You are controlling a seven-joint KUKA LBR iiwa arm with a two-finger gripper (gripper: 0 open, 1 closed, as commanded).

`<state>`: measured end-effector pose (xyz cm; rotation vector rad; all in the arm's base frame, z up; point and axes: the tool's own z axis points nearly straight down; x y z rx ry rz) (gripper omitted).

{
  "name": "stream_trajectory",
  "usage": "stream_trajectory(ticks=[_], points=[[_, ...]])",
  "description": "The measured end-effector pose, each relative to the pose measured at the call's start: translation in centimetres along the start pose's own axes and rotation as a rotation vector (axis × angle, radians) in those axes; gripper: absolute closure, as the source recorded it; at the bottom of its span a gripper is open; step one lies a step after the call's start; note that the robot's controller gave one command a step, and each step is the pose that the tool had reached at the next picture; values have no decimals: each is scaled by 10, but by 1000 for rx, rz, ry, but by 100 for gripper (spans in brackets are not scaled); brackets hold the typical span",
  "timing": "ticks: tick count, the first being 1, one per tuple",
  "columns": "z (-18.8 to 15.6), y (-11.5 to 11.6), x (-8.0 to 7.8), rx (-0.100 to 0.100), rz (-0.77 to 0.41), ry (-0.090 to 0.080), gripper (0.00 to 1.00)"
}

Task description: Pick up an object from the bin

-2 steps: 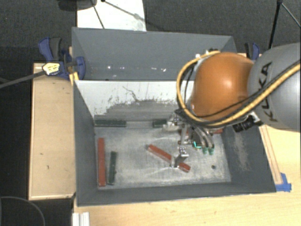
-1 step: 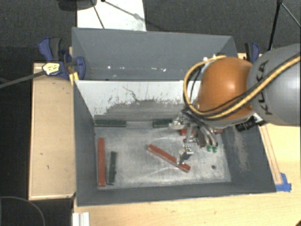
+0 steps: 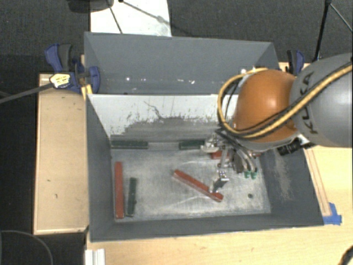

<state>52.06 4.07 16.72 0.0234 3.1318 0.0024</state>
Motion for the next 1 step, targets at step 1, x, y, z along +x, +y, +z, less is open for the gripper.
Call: stream_trajectory(ticks=[1], points=[[15,-5,0,4,-1,2,0]])
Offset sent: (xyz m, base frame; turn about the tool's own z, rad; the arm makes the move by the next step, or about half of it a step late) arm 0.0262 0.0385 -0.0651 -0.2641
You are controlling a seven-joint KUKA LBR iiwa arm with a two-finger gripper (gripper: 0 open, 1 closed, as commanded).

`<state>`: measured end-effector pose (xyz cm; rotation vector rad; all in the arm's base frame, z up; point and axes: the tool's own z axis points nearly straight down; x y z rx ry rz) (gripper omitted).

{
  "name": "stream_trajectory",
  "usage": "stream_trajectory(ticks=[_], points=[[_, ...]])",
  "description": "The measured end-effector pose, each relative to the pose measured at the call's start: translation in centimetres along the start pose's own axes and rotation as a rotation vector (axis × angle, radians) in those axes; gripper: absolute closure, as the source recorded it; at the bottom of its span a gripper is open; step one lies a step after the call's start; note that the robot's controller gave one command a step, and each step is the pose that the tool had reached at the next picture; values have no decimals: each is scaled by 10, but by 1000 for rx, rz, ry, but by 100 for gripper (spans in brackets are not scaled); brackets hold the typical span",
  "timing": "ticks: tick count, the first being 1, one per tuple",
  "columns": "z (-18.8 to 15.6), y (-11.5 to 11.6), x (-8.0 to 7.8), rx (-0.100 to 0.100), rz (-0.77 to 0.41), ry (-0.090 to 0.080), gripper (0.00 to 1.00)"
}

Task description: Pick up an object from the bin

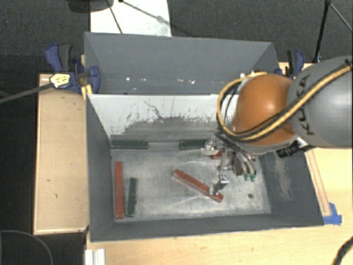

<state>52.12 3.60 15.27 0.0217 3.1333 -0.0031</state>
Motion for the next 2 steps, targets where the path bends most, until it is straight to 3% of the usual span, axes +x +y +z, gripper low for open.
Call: stream_trajectory(ticks=[1,2], points=[[34,31,-13,-3,-225,4,0],[77,27,7,-4,-60,1,100]])
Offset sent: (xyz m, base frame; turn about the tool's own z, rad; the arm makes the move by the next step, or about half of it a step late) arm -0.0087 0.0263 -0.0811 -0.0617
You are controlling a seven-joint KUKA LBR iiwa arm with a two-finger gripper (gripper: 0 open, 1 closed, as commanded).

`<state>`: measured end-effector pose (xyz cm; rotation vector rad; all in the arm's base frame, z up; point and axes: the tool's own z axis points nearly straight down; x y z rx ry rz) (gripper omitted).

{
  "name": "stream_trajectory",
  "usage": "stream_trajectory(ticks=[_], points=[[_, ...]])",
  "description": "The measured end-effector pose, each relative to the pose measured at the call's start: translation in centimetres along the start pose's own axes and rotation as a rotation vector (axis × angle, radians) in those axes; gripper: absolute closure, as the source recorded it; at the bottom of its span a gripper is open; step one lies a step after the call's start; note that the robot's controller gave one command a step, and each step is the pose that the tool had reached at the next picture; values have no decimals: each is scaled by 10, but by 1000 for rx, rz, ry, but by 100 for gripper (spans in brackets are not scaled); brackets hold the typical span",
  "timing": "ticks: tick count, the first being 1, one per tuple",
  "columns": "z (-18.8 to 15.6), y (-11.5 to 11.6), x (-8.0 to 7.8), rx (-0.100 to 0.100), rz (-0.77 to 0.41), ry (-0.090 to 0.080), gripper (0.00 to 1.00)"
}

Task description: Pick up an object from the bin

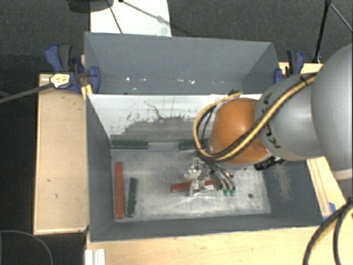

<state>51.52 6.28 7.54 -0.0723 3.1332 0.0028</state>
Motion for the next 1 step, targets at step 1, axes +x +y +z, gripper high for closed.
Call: stream_trajectory(ticks=[1], points=[[0,0,0,0,1,0,100]])
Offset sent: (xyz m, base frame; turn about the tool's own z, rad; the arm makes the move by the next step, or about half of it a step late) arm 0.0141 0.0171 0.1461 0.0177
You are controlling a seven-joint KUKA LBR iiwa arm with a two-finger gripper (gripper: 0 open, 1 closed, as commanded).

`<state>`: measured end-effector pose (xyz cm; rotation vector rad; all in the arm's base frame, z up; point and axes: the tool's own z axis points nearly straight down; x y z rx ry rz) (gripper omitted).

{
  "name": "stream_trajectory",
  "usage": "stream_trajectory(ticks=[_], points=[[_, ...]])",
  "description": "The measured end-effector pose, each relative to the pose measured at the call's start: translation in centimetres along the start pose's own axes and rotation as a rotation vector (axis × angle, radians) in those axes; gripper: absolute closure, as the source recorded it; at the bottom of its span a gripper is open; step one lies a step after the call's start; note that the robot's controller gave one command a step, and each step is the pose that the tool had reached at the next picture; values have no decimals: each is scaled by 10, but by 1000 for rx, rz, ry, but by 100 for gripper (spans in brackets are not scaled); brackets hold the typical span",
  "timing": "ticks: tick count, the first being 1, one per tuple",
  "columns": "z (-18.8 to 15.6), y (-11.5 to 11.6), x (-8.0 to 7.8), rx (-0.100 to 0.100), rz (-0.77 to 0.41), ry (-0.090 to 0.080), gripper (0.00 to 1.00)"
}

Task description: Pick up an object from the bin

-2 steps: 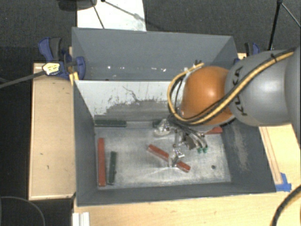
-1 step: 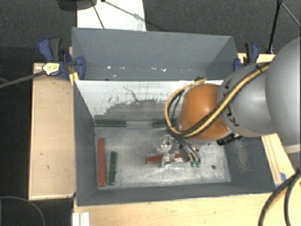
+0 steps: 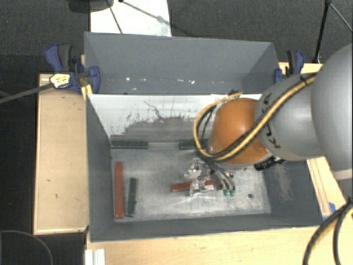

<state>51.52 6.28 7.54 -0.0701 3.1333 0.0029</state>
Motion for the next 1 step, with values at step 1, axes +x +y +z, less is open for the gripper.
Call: stream_trajectory(ticks=[1], points=[[-146,17,-17,1,14,5,100]])
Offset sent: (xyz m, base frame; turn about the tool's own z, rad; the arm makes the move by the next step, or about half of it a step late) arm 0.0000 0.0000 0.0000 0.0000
